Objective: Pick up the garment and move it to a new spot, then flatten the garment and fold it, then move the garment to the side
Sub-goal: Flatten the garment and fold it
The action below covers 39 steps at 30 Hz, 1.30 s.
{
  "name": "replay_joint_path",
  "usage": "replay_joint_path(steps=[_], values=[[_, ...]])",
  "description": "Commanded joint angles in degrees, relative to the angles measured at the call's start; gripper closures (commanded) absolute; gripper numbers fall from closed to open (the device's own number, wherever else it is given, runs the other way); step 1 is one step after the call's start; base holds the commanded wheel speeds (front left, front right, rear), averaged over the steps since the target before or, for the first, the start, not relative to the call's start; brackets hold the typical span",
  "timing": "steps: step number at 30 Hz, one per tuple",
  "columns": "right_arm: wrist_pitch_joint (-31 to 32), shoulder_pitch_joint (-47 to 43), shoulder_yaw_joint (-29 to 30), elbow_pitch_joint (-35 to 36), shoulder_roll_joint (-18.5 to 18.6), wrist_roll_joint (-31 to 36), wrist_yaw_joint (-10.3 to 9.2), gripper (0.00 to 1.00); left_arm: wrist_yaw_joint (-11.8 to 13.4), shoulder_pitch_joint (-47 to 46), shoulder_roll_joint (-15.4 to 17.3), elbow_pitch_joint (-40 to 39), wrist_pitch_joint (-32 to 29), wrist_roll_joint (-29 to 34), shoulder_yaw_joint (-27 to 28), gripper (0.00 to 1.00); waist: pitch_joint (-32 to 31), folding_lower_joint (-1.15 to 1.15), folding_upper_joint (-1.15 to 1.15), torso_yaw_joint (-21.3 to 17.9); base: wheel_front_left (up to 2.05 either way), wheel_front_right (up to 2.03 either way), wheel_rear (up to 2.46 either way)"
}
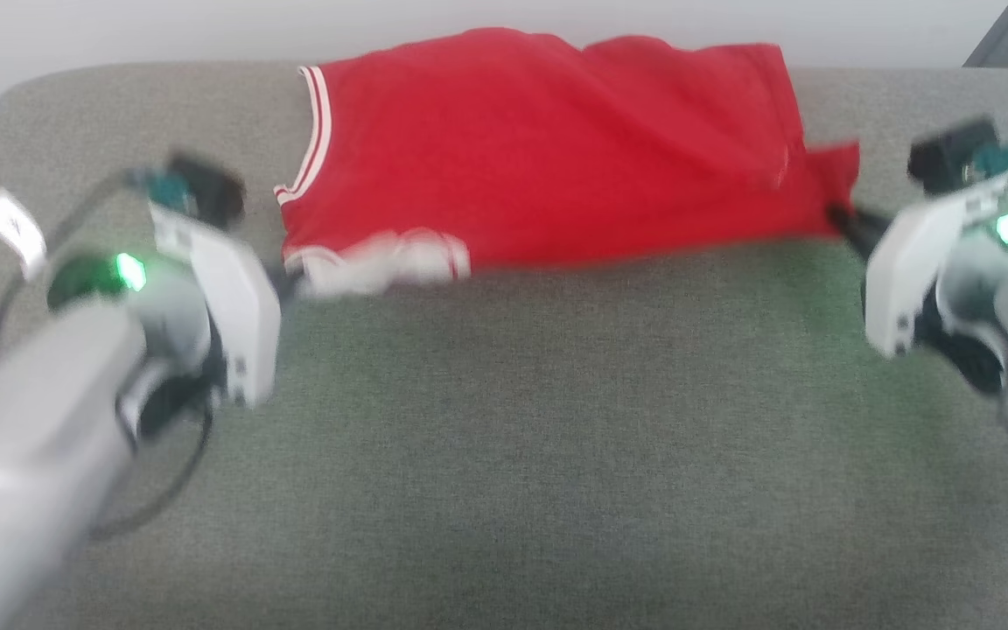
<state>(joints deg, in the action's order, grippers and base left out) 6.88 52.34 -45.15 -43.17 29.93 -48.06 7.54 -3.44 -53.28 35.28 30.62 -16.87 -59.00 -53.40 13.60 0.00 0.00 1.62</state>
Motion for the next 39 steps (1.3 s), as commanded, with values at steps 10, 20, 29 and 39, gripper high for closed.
replay_joint_path(steps=[10,20,29,39], values=[[2.63,-15.78,1.76,15.01,8.81,-2.03,-0.1,1.0,14.43,19.94,11.67,-29.04,-3.2,-5.41,-0.54,1.0,-0.56,0.0,0.0,-0.43,0.0,0.0,0.0],[7.18,-30.35,5.85,27.61,13.49,-1.45,-0.1,1.0,24.2,33.59,16.23,-44.8,-0.67,-7.49,-2.74,1.0,-0.8,0.0,0.0,-0.57,0.0,0.0,0.0],[11.38,-41.86,10.91,36.32,16.26,-0.17,-0.1,1.0,28.84,39.0,20.09,-47.66,0.9,-7.94,-2.81,1.0,-0.99,0.0,0.0,-0.93,0.0,0.0,0.0],[14.33,-48.77,20.1,43.31,15.93,-0.05,-0.1,1.0,31.28,36.24,25.37,-51.49,0.59,-5.96,-0.13,1.0,-0.91,0.0,0.0,-1.97,0.0,0.0,0.0]])
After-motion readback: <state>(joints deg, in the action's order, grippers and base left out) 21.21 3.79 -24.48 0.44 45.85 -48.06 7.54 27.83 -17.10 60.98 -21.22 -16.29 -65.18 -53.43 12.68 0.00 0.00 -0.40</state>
